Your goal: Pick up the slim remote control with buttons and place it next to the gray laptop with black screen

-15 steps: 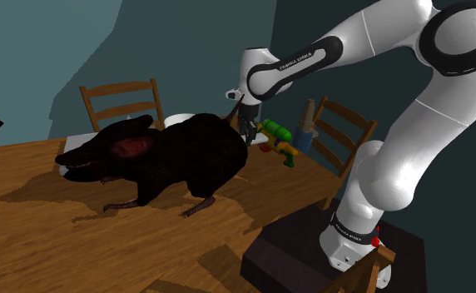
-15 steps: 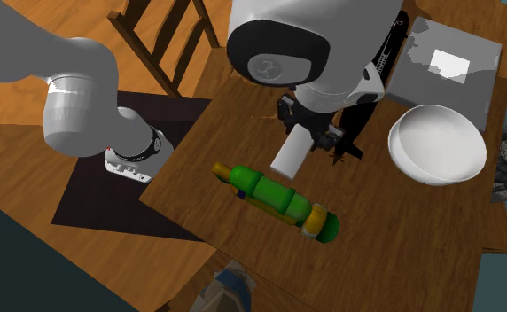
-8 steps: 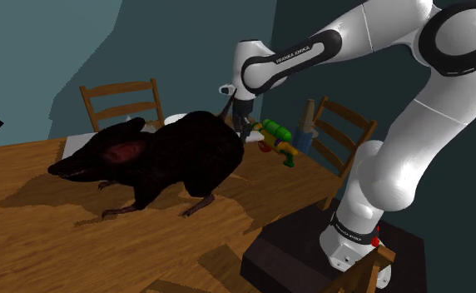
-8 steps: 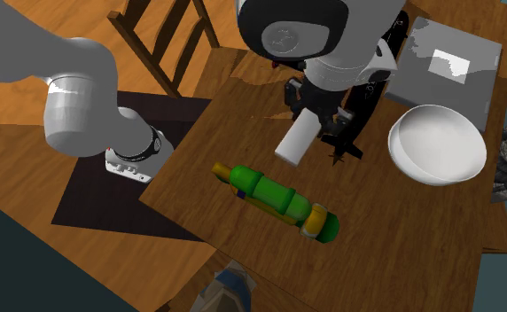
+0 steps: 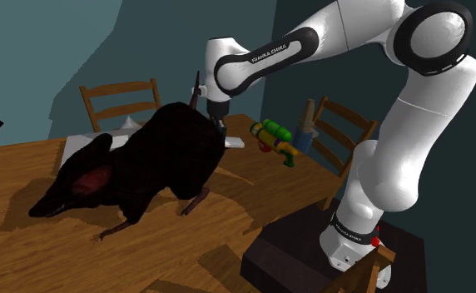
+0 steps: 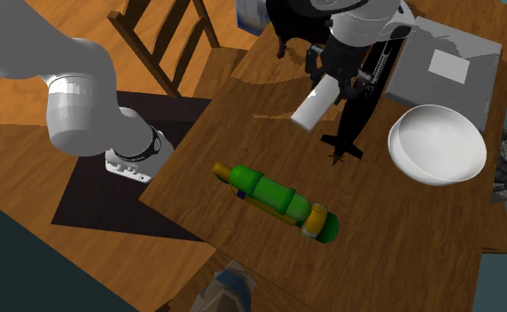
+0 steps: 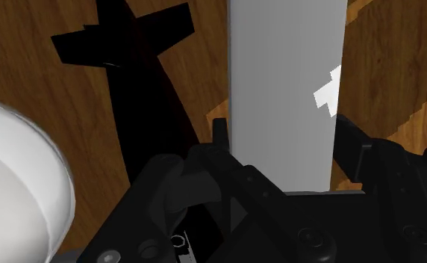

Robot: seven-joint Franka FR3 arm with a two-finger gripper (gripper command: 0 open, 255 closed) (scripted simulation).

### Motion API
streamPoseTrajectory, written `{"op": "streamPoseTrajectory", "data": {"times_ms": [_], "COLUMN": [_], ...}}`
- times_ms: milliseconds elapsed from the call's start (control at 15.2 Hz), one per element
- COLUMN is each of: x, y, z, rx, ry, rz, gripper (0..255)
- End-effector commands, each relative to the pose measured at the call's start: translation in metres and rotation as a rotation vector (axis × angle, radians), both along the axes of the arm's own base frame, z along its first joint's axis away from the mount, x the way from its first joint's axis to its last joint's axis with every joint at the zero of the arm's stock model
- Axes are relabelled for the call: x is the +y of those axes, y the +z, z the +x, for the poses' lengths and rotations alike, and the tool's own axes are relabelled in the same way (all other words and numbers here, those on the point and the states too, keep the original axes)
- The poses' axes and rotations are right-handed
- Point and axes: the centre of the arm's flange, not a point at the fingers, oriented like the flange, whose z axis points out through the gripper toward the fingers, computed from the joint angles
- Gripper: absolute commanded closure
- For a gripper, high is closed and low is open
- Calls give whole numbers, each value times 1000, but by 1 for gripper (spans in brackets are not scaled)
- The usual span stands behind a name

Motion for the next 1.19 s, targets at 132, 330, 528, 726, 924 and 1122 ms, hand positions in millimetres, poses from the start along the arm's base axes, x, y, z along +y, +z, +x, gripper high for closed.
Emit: {"op": "streamPoseTrajectory", "data": {"times_ms": [132,330,528,726,924,1122], "x": [55,91,127,164,200,237], "y": [0,0,0,0,0,0], "z": [21,36,52,67,83,98], "rx": [-3,-3,-3,-3,-3,-3], "ry": [6,6,6,6,6,6], "rz": [3,3,3,3,3,3], "gripper": [255,255,255,255,255,255]}}
